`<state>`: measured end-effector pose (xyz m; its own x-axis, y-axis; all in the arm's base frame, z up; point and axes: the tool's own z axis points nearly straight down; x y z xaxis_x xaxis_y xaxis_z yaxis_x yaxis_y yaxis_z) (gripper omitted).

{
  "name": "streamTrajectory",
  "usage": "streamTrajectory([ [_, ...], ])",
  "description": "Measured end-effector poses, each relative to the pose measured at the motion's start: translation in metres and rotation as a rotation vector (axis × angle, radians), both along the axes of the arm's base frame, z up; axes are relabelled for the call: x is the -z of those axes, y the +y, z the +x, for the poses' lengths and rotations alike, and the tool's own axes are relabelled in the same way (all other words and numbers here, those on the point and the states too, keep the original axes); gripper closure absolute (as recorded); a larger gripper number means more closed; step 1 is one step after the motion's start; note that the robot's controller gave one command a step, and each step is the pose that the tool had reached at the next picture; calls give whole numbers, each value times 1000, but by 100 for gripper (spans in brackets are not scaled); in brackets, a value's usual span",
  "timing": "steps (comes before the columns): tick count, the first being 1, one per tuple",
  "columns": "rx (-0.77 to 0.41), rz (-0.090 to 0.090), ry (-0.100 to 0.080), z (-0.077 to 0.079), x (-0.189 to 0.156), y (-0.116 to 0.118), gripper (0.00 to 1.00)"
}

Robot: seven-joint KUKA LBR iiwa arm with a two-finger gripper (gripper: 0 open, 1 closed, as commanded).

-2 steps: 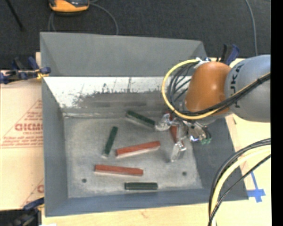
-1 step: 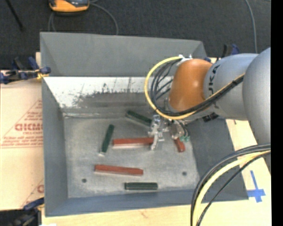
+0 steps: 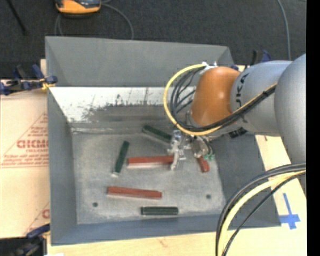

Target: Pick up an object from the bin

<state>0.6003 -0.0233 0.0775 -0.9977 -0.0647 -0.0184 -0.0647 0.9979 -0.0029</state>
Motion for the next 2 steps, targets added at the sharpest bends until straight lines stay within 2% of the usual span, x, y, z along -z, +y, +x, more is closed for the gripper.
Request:
streamTrajectory([
  [1,62,3,11,1,-147,27,100],
  [2,61,1,14,0,-146,27,0],
])
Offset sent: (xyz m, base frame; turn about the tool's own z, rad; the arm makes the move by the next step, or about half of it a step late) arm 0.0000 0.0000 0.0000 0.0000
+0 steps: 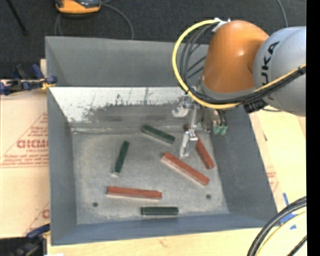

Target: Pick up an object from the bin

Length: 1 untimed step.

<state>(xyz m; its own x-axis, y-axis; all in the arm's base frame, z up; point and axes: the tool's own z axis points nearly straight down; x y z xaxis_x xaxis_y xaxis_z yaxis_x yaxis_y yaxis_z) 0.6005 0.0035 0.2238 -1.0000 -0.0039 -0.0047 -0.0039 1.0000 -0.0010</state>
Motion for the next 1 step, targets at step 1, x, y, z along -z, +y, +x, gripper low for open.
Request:
streamTrajectory([
  [1,-1,0,0,0,0,0,0],
])
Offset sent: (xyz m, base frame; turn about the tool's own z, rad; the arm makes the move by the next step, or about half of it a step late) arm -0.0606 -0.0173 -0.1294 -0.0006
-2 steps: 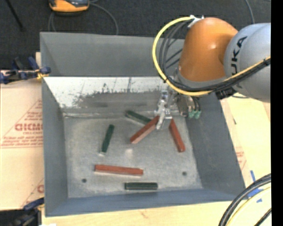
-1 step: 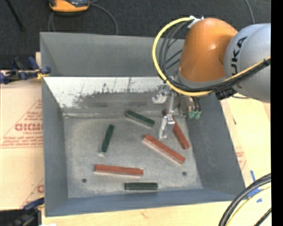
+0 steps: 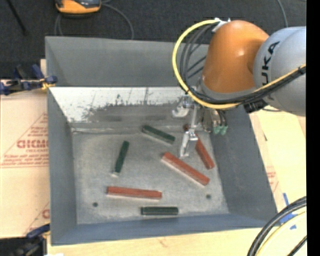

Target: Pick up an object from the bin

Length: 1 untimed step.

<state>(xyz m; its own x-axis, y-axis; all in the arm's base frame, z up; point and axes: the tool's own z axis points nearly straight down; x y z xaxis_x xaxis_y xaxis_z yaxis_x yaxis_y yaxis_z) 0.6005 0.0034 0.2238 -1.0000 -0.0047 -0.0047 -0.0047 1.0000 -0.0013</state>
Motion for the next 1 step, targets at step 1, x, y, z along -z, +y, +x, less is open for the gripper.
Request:
streamTrajectory([
  [1,3,0,-7,-19,42,-6,0],
])
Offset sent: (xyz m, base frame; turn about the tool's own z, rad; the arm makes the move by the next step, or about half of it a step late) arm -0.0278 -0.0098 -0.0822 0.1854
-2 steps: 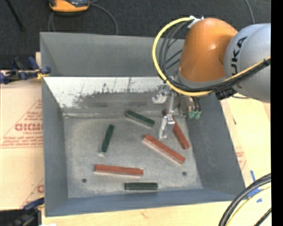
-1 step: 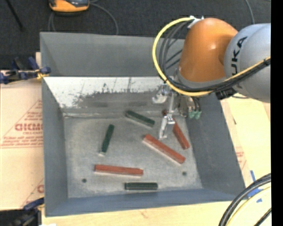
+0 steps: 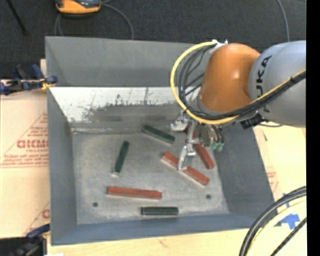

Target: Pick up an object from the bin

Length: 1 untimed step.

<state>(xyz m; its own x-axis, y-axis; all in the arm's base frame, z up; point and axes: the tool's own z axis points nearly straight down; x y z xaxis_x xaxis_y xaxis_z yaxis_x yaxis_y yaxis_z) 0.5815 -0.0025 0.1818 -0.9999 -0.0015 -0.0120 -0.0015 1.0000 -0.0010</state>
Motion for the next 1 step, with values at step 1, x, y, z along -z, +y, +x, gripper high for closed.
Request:
streamTrajectory([
  [1,138,2,11,-7,32,-3,0],
])
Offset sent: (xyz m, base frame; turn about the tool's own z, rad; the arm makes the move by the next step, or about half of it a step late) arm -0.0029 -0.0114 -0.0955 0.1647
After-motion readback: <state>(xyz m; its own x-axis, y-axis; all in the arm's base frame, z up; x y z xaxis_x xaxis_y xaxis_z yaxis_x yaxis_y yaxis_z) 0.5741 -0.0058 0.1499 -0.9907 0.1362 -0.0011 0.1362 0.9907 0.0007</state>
